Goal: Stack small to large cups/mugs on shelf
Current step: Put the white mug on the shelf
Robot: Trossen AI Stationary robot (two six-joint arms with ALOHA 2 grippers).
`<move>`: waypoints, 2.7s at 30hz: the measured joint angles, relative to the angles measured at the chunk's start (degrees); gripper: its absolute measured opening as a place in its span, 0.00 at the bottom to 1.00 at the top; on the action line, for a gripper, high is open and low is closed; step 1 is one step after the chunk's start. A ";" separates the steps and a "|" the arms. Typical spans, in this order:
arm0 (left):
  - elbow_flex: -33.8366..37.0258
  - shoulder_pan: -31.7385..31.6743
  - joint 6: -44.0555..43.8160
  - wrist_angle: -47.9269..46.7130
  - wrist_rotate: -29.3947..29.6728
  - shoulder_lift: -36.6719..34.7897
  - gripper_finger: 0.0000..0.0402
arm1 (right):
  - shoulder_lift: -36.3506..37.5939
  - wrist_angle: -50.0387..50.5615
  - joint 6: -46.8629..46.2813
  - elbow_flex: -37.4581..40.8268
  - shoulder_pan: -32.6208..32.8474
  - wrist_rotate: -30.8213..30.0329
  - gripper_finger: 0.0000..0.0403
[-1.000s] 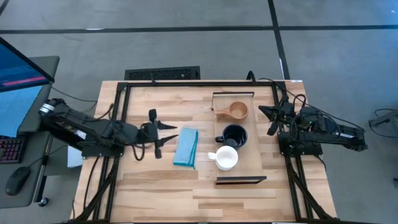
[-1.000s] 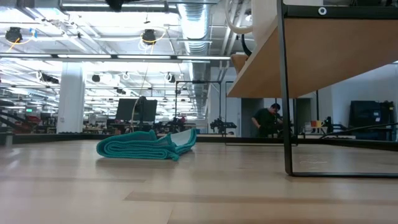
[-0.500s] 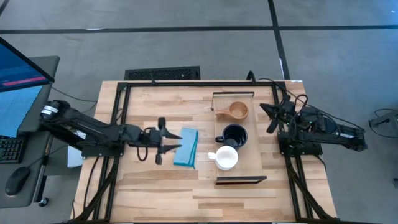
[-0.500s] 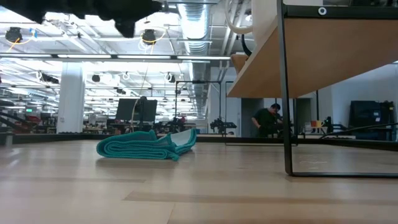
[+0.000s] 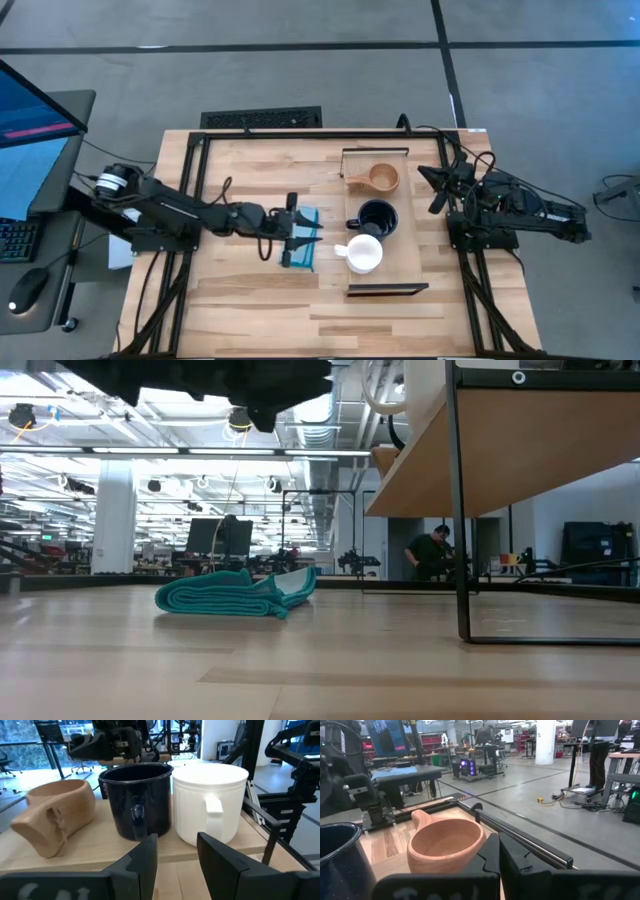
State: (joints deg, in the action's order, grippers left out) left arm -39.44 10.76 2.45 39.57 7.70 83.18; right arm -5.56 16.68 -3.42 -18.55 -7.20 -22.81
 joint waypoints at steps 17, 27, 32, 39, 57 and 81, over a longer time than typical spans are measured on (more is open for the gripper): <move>-6.23 0.31 -3.17 -0.02 -5.54 6.99 0.33 | 0.00 1.03 0.40 0.02 0.00 0.02 0.05; -6.21 0.28 -5.22 -0.58 -4.10 6.99 0.33 | 0.00 1.12 0.41 0.02 0.00 0.00 0.04; -6.21 0.28 -6.73 -0.42 -3.96 6.99 0.33 | 0.00 1.12 0.41 0.02 0.00 0.00 0.05; -6.19 0.34 -7.46 0.18 -4.26 6.99 0.30 | 0.00 1.12 0.43 0.02 0.00 0.00 0.04; -6.16 1.73 -6.95 -0.98 0.04 6.96 0.18 | 0.00 1.13 0.87 0.01 0.00 0.00 0.05; -6.15 2.16 -9.02 -1.46 -1.92 6.96 0.18 | 0.00 1.21 0.92 0.00 0.00 0.00 0.05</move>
State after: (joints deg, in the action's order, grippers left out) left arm -45.58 12.93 -6.57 38.11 5.78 90.15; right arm -5.56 17.89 -2.50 -18.55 -7.20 -22.81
